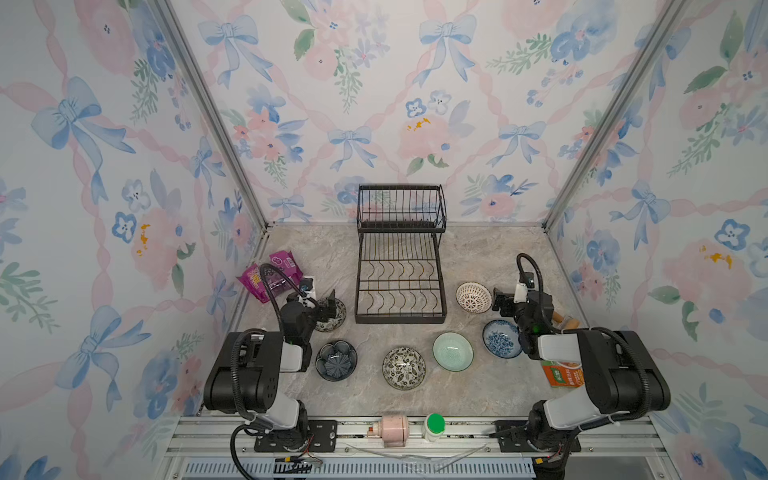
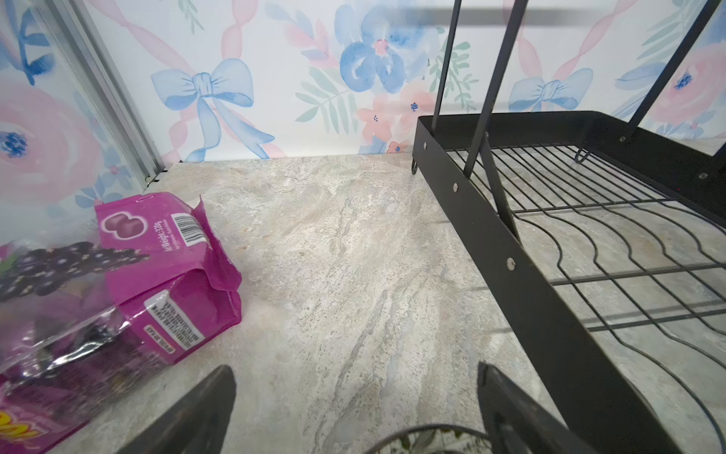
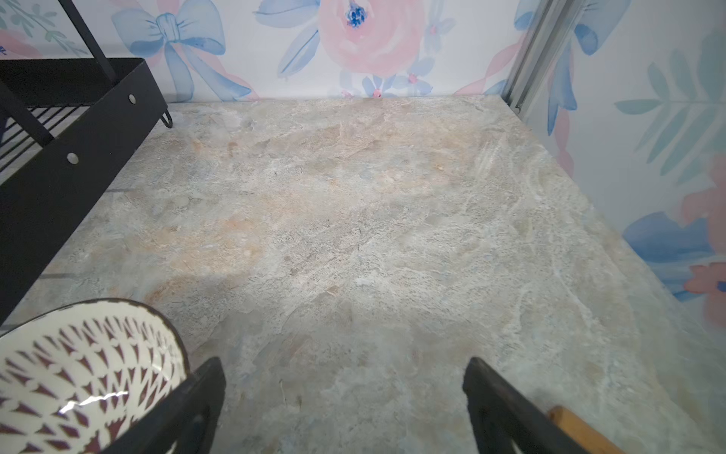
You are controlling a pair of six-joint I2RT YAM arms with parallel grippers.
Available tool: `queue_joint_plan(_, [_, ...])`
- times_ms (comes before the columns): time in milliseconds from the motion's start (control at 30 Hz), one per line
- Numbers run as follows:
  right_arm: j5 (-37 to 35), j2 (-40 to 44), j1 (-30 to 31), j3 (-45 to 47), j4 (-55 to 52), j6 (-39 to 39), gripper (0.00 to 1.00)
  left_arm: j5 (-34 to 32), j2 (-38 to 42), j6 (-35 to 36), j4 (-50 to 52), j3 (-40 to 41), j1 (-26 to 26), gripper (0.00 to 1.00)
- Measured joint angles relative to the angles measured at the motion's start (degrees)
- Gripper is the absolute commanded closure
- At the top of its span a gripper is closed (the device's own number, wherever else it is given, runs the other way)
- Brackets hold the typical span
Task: Load bowls into a dish rack
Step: Pick up the bowl from the middle-left of the table.
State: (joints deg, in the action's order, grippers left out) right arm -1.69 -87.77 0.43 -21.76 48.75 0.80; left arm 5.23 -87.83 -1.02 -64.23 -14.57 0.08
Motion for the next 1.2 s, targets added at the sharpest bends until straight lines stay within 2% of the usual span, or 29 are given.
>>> queue_joint_plan(433, [0.0, 0.0, 0.0, 0.0, 0.0, 0.0, 0.04, -4.2, 0.0, -0.5, 0.2, 0.0, 0.0, 0.02])
queue_joint_plan(1200, [0.0, 0.0, 0.5, -0.4, -0.1, 0.0, 0.04, -5.5, 0.0, -0.5, 1.1, 0.0, -0.1, 0.02])
